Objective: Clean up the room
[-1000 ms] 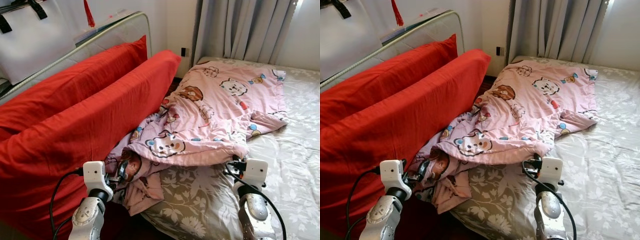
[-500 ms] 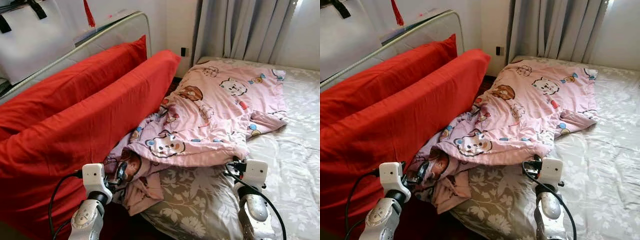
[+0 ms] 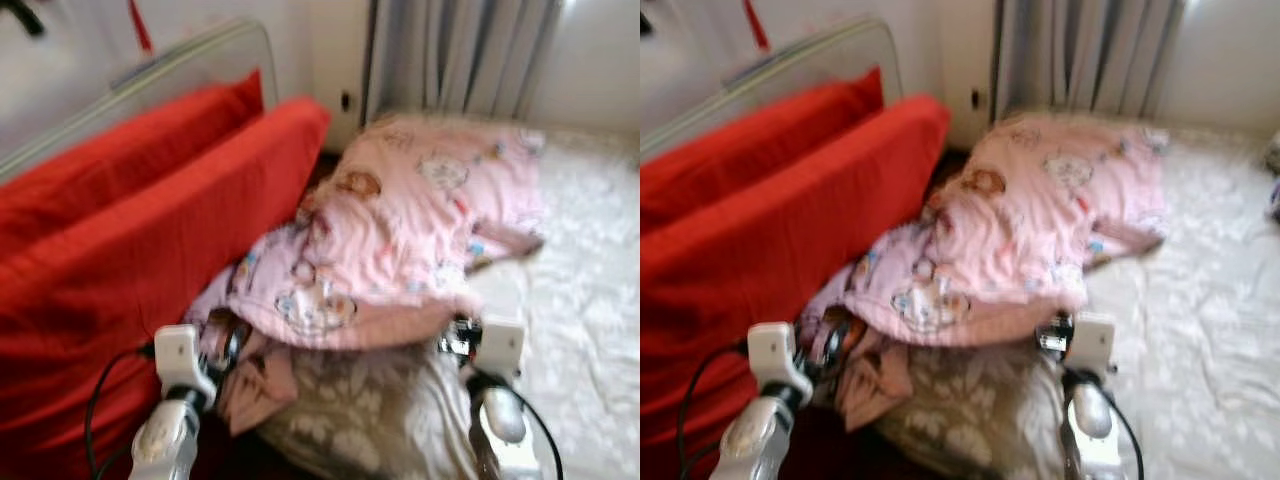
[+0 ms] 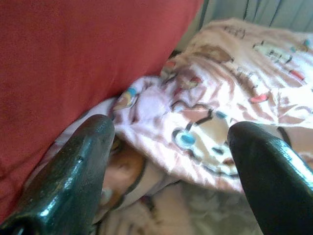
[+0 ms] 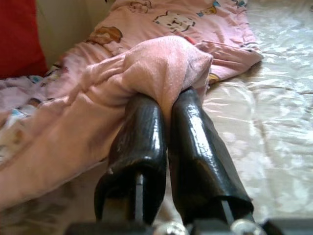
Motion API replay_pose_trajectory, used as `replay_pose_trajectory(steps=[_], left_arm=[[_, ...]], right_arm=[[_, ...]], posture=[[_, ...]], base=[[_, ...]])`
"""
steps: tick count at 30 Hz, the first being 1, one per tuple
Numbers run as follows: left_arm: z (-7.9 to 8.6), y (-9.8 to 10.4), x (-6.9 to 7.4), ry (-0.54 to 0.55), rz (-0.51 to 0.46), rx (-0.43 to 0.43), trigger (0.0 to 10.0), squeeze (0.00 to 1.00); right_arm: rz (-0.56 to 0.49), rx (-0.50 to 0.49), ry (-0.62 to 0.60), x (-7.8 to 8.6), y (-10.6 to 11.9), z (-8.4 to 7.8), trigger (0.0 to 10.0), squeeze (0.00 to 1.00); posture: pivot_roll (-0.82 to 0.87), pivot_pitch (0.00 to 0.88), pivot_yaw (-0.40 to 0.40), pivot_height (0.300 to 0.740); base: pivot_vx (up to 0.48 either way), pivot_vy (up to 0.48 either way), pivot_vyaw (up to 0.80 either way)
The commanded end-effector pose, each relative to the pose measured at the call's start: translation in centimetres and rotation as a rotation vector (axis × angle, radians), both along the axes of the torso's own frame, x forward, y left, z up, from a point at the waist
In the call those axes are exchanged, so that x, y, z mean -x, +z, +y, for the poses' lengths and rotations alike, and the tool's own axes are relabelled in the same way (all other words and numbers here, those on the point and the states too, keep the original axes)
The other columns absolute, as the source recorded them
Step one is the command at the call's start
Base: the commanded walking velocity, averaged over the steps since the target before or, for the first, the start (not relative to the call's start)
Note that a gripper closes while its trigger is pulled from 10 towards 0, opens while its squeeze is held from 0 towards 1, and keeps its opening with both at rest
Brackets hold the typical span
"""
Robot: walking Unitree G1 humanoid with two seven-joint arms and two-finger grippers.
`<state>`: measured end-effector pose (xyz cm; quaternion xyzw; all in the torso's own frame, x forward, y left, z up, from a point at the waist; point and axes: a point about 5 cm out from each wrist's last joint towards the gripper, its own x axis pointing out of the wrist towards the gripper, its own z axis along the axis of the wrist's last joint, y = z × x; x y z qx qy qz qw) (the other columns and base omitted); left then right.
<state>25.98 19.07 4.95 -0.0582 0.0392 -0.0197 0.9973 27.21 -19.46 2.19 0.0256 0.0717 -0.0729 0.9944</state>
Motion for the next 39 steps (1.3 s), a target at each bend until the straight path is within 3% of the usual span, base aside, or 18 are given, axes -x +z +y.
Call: replay_pose_trajectory(steps=[1,32,39], left_arm=[[-0.17,-0.28,0.25,-0.008,0.012,-0.005,10.0,0.0],[-0.2,-0.44,0.38,-0.003,0.02,0.006,10.0,0.0],[-0.25,-0.41,0.35,-0.004,0.019,0.007,10.0,0.0]], right_arm=[[-0.007,0.003,-0.016,0.02,0.21,-0.48,10.0,0.0],[0.003,-0.006,0.009,0.05,0.04,0.3,10.0,0.0],[0.002,-0.01,0.014,0.06,0.03,0.49,10.0,0.0]], posture=[[-0.01,0.038,0.04,0.74],[-0.02,0.039,0.035,0.74],[-0.02,0.039,0.034,0.74]], base=[[0.0,-0.281,0.0],[0.0,-0.009,0.0],[-0.256,0.0,0.0]])
